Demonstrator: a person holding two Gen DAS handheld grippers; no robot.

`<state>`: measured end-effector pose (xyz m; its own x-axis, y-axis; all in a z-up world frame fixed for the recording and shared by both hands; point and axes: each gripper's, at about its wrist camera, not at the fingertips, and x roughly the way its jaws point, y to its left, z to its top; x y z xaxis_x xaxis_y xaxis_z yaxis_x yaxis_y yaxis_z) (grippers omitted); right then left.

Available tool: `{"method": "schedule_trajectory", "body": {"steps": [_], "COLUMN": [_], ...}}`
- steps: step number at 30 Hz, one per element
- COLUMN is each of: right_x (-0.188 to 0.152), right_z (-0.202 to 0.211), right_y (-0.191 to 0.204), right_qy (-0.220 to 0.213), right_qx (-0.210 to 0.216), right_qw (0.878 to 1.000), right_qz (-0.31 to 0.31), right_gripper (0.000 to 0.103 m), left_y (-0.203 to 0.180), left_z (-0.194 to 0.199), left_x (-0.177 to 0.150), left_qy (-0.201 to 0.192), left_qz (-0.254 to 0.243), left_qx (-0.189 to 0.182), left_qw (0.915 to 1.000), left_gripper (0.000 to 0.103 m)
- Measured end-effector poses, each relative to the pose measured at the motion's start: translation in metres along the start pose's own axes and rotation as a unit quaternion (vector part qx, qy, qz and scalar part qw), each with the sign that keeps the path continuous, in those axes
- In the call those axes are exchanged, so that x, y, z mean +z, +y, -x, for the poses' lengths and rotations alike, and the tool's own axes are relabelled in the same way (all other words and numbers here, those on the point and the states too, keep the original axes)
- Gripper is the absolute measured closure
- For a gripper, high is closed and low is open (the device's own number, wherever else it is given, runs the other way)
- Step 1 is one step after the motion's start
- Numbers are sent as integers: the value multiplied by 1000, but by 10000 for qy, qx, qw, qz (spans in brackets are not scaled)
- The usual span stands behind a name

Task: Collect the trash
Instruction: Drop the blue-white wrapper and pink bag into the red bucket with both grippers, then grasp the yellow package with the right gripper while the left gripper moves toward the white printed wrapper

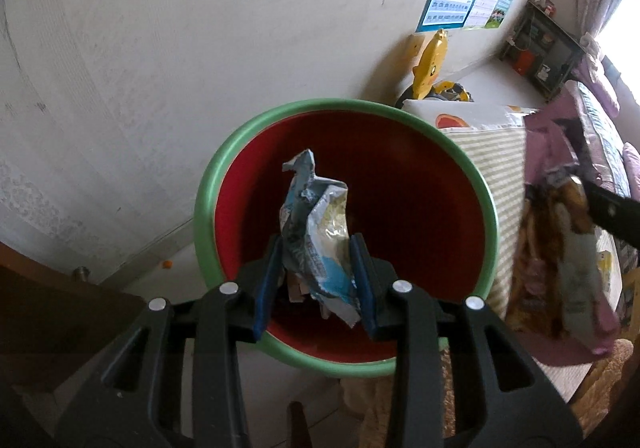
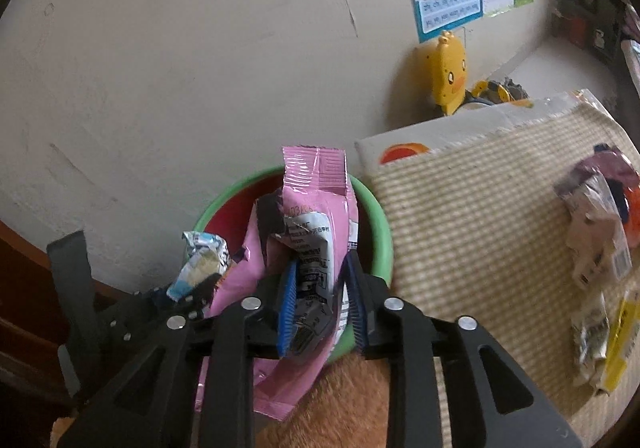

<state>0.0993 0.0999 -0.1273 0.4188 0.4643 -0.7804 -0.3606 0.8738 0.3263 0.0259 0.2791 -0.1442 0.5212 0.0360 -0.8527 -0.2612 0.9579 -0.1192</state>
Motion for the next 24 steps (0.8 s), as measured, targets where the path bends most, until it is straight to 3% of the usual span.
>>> {"method": "schedule_trajectory", "body": {"steps": [1, 3, 6, 17, 24], "right_x": [1, 5, 10, 5, -14], "right_z": [-2, -7, -10, 4, 35], "right_y": [0, 1, 0, -8, -46], "right_qy": [-5, 4, -81, -105, -270], "right_qx": [11, 15, 64, 133, -167], "right_qw": [10000, 10000, 9999, 9996, 9983], "right_qz": [-9, -22, -77, -228, -480], "right_gripper": [76, 68, 51, 48, 43], "left_y": [1, 1, 1, 0, -9], "left_z": [0, -2, -4, -7, -4], "left_x": [0, 0, -2, -5, -9], "left_qy": [1, -3, 18, 83, 131], "left_qz": [7, 48, 72, 70, -16], "left_qx": [-1, -6, -37, -45, -82], "left_qw": [10000, 10000, 10000, 9999, 9999], "left_gripper": [64, 45, 37, 32, 32]}}
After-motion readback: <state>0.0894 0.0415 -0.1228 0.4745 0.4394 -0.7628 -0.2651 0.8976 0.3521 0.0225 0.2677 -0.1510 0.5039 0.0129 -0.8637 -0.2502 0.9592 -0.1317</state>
